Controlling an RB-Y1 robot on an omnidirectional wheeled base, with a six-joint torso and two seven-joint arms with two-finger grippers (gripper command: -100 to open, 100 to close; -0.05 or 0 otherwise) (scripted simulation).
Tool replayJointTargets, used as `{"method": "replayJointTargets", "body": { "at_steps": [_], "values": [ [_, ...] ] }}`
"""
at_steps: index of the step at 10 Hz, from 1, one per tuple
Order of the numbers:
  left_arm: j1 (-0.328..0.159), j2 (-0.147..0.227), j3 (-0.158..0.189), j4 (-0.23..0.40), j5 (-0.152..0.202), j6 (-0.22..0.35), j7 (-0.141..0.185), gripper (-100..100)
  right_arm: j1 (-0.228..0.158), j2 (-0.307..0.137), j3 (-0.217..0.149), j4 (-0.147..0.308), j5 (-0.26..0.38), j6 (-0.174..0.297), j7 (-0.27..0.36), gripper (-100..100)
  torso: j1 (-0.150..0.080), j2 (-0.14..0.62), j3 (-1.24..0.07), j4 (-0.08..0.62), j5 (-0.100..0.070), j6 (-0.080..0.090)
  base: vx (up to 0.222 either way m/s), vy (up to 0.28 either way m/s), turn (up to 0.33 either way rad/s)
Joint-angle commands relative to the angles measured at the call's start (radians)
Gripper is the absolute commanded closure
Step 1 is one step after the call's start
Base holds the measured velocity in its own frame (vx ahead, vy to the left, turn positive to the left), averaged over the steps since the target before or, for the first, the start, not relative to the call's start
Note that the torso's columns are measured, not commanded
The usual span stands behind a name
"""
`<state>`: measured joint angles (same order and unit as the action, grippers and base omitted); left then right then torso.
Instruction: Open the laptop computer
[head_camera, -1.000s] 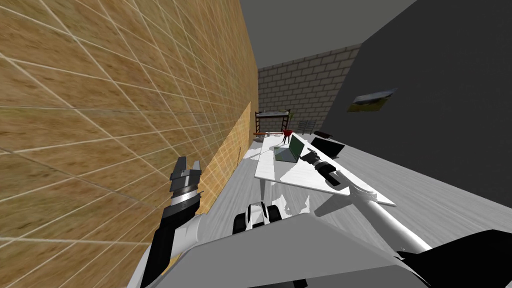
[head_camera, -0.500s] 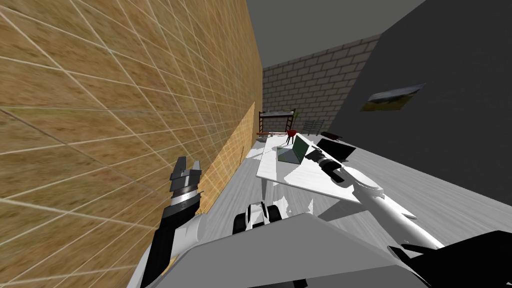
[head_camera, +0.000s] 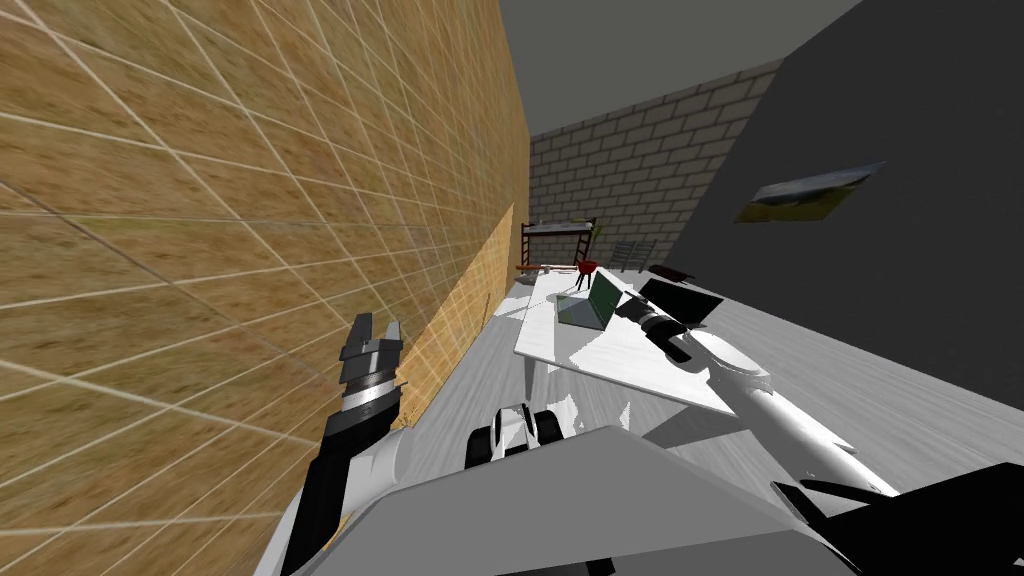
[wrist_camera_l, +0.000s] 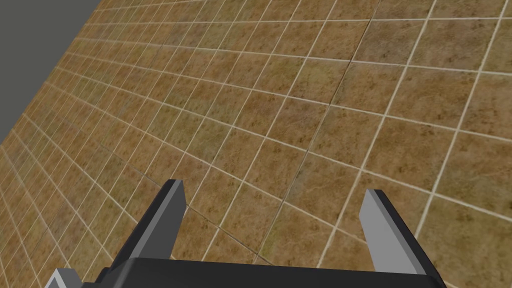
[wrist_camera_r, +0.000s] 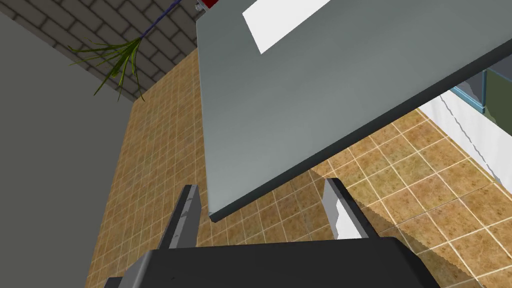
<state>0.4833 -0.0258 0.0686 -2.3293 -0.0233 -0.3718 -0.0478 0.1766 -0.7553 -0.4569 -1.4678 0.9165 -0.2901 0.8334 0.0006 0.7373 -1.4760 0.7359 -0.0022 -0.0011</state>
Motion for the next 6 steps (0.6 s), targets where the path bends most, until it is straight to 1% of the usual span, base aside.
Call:
{"method": "replayJointTargets", "body": {
  "at_steps": [1,3,4,6],
  "values": [
    [0.000,0.000,0.000,0.000,0.000,0.000,0.000,0,0.032,-0.037,0.004,0.006,0.048,0.019,0.023,100,0.002,-0.004,-0.002,-0.003,-0.002,-0.004,0.017,0.096,0.105],
    [0.000,0.000,0.000,0.000,0.000,0.000,0.000,0,0.054,-0.062,0.007,0.010,0.081,0.031,0.039,100,0.002,-0.007,-0.005,-0.005,-0.002,-0.004,0.015,0.109,0.082],
    [0.000,0.000,0.000,0.000,0.000,0.000,0.000,0,0.075,-0.087,0.010,0.014,0.113,0.044,0.054,100,0.000,-0.008,-0.005,-0.005,-0.003,-0.004,0.022,0.112,0.150],
    [0.000,0.000,0.000,0.000,0.000,0.000,0.000,0,0.097,-0.112,0.013,0.019,0.145,0.056,0.069,100,-0.004,-0.007,-0.004,-0.004,-0.004,-0.003,0.024,0.117,0.135]
  ]
}}
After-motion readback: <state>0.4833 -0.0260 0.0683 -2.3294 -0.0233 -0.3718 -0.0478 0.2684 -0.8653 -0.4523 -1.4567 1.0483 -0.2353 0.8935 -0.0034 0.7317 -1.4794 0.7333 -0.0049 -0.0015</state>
